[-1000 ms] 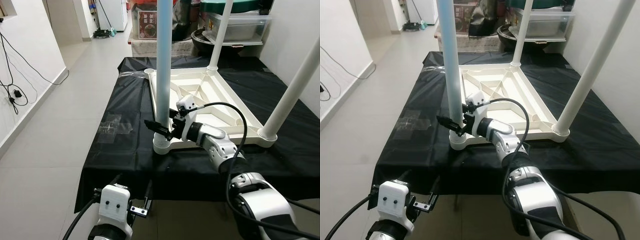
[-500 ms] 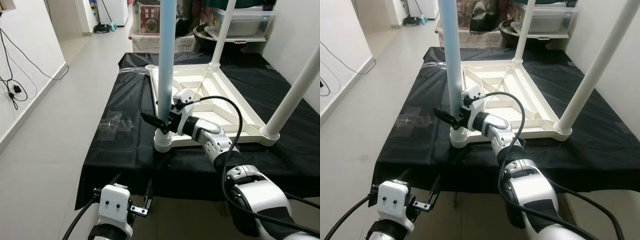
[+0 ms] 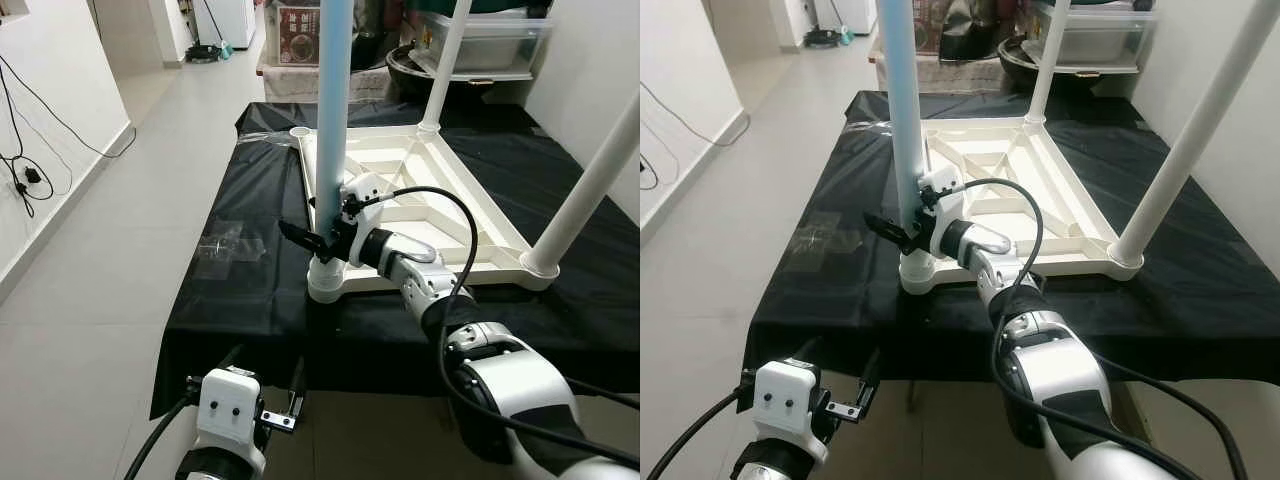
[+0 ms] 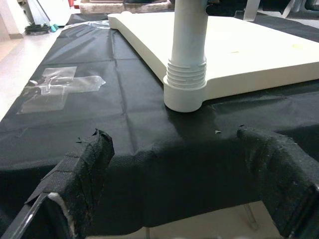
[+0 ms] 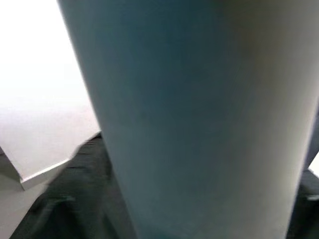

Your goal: Building children table

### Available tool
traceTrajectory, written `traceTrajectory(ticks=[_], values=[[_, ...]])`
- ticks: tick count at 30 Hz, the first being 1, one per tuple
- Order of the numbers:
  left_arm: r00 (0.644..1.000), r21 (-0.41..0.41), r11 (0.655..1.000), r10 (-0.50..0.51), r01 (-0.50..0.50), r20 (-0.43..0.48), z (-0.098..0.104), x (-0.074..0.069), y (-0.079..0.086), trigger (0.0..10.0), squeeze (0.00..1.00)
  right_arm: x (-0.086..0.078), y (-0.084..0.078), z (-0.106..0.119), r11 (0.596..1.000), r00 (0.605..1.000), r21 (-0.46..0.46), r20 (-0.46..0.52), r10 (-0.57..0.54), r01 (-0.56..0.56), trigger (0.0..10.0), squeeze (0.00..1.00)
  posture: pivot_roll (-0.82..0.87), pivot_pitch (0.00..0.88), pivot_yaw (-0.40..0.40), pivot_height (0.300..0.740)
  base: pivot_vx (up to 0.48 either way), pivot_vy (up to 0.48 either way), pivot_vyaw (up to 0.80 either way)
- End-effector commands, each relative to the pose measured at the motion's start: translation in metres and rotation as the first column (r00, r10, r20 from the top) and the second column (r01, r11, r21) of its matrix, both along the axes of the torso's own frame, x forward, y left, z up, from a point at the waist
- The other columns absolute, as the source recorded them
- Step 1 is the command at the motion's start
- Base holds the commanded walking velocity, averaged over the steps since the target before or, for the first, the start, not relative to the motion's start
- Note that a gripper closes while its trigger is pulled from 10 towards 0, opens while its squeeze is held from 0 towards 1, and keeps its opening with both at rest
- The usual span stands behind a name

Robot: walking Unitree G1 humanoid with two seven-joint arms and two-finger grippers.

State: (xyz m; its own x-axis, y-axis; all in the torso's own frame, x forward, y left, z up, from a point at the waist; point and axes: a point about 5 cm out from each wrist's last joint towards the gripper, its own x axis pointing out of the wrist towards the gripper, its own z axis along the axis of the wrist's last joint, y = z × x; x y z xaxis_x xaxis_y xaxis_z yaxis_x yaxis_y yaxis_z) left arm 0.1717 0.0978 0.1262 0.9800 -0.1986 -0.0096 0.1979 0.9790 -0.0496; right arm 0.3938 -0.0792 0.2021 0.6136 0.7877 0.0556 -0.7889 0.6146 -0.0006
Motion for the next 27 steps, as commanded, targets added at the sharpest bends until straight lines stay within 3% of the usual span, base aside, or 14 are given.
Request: traceTrajectory(ticks=[1,16,19,21,22,24,27], values=[[1.000,-0.003,1.000,0.003,-0.003,-0.011,0.000,-0.002,-0.001,10.0,0.00,0.001,0.004,0.005,1.000,1.000,0.017,0.018,0.002,-0.002,0.0,0.00,0.11,0.096,-0.048,0.740,0.000,0.000,0.00],[1.000,-0.002,1.000,0.002,-0.002,-0.012,0.000,-0.002,-0.001,10.0,0.00,0.000,0.008,0.002,1.000,1.000,0.015,0.016,0.010,-0.010,0.0,0.00,0.11,0.099,-0.052,0.740,0.000,0.000,0.00],[1.000,-0.001,1.000,0.002,-0.002,-0.013,0.000,-0.002,-0.001,10.0,0.00,-0.004,0.005,-0.011,1.000,1.000,0.004,0.011,-0.009,0.009,0.0,0.00,0.11,0.092,-0.048,0.740,0.000,0.000,0.00],[1.000,0.001,1.000,0.002,-0.002,-0.012,0.000,-0.001,-0.001,10.0,0.00,-0.003,-0.002,-0.022,0.987,0.988,-0.049,0.019,-0.152,0.152,0.0,0.00,0.11,0.092,-0.048,0.740,0.000,0.000,0.00],[1.000,0.001,1.000,0.002,-0.002,-0.012,0.000,-0.001,-0.001,10.0,0.00,-0.003,-0.002,-0.022,0.987,0.988,-0.049,0.019,-0.152,0.152,0.0,0.00,0.11,0.092,-0.048,0.740,0.000,0.000,0.00],[1.000,0.001,1.000,0.003,-0.003,-0.013,-0.001,-0.001,0.000,10.0,0.00,0.000,-0.011,-0.031,0.939,0.945,-0.103,0.037,-0.326,0.328,0.0,0.00,0.10,0.080,-0.041,0.740,0.000,0.000,0.00],[1.000,0.002,1.000,0.003,-0.003,-0.013,-0.001,-0.001,0.000,10.0,0.00,0.001,-0.015,-0.034,0.913,0.921,-0.116,0.042,-0.388,0.391,0.0,0.00,0.10,0.080,-0.041,0.740,0.000,0.000,0.00]])
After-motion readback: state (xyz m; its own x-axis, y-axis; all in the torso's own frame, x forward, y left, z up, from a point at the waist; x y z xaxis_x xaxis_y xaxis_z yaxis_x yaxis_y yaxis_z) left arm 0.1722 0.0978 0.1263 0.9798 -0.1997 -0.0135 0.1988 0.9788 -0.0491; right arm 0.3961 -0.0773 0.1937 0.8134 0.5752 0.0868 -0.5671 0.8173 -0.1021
